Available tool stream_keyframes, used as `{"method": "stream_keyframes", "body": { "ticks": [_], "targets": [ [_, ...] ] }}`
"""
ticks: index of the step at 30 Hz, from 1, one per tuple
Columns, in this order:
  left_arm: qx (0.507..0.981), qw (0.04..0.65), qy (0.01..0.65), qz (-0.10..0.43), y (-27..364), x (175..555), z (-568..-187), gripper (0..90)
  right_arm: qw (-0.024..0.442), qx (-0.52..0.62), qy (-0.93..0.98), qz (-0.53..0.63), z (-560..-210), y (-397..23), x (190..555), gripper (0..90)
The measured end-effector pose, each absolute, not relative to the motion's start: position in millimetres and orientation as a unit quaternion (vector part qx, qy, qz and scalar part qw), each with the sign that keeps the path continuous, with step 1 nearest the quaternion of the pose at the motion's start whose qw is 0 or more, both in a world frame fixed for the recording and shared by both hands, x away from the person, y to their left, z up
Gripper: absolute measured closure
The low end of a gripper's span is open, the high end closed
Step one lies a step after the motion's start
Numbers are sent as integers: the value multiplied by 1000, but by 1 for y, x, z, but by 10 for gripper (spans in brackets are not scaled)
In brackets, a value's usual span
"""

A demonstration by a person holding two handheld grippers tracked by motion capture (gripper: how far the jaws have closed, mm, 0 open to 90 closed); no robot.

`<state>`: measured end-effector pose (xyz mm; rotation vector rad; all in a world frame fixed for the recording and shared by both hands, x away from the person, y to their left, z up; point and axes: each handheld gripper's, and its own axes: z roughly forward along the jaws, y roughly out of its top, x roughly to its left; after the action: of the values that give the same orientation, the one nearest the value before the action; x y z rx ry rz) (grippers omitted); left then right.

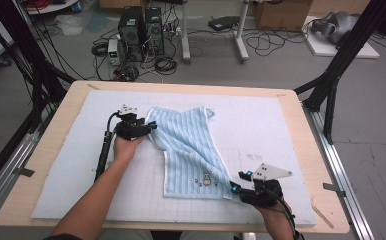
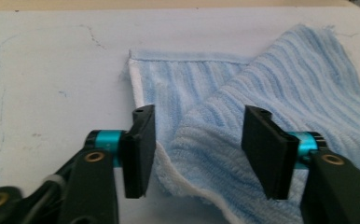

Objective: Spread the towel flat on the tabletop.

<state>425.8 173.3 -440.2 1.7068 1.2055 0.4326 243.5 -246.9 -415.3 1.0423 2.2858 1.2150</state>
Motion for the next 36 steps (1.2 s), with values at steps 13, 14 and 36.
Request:
{"method": "stream_keyframes", "body": {
  "ticks": [13, 14, 36],
  "targets": [
    [738, 493, 444, 127, 162, 399, -437, 381, 197, 379, 818, 384, -425, -189, 344, 408],
    [741, 491, 441, 123, 158, 399, -438, 380, 198, 378, 819, 383, -425, -186, 349, 412],
    [759, 446, 443, 167, 148, 423, -447, 858, 224, 414, 812, 346, -439, -172, 408, 865]
  ]
}}
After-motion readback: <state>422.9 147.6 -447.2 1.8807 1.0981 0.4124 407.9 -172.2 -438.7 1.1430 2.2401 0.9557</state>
